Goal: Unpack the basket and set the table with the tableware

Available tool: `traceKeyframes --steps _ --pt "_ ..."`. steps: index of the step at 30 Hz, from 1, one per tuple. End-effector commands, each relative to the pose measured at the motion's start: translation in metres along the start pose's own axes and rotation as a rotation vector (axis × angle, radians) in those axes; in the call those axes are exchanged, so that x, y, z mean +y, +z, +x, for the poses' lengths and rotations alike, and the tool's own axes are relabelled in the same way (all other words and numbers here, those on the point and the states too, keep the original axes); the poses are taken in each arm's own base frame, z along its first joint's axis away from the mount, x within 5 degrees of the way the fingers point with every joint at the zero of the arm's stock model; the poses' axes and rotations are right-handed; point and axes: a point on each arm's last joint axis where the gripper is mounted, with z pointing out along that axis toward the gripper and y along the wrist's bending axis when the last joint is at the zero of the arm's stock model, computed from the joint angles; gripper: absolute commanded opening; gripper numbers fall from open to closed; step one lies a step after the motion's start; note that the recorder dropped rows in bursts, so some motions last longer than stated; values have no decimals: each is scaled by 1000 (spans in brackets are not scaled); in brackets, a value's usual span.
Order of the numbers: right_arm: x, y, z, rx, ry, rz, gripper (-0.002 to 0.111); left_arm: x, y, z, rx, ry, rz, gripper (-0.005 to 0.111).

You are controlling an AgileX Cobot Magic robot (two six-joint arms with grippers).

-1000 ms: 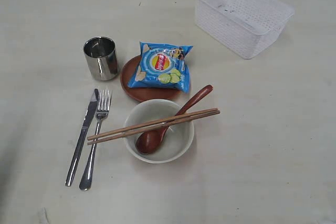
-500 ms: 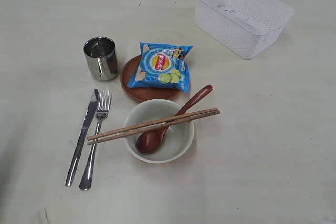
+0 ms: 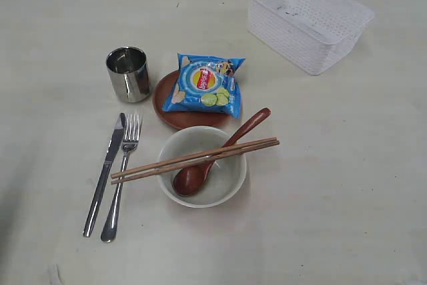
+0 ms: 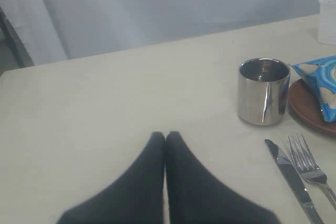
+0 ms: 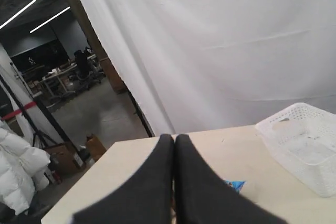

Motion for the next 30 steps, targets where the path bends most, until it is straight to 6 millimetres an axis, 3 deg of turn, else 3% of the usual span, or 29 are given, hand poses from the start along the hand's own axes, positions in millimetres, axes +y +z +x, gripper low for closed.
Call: traceKeyframes --steps 1,12,21,30 --pt "-6 21 5 -147 13 -34 0 0 0 1 0 -5 1 0" --pt "-28 53 31 -466 -161 -80 0 0 0 1 0 -5 1 0" --pt "-53 74 77 -317 -198 -13 0 0 0 1 0 -5 1 0" --pt "-67 82 105 -228 -193 21 0 0 0 1 0 -5 1 0"
